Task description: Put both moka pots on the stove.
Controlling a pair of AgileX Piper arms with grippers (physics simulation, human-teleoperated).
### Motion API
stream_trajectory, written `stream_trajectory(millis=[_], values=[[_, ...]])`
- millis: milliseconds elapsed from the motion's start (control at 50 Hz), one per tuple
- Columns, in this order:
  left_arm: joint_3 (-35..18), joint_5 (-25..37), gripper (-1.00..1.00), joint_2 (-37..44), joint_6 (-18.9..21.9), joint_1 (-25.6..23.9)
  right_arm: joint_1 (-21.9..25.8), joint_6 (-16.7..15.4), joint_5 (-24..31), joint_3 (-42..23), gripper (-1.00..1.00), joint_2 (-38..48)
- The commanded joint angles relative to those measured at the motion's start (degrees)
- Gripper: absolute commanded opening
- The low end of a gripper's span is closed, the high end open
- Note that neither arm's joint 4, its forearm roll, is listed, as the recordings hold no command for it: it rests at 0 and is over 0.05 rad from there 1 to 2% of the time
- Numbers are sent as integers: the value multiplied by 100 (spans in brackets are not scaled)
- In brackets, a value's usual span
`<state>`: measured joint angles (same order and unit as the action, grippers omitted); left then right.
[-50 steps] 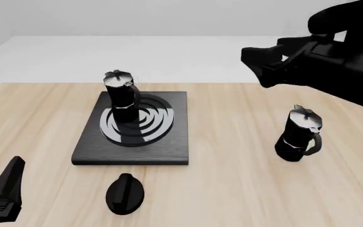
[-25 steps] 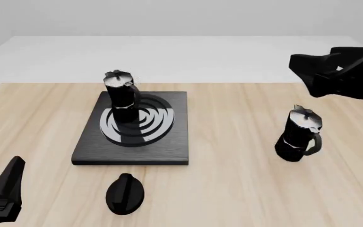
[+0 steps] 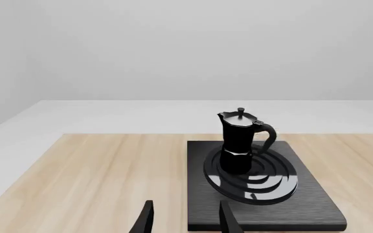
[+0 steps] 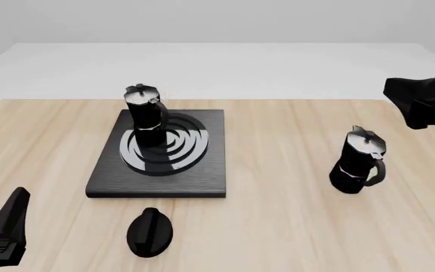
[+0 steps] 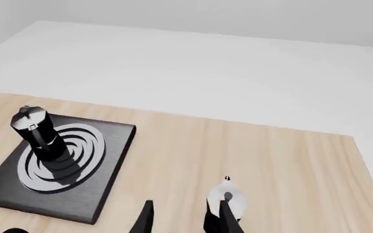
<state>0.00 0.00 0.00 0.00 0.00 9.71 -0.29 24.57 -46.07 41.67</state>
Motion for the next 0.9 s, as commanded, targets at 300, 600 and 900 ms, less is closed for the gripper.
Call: stream_trajectory(millis=[300,600,900], values=[[0,0,100,0,0,0,-866,52,386,122,100,-84],[0,0,100,0,0,0,-1021,-225,303,148,100,240],[0,0,100,0,0,0,-1197,-352,10,223,100,865]])
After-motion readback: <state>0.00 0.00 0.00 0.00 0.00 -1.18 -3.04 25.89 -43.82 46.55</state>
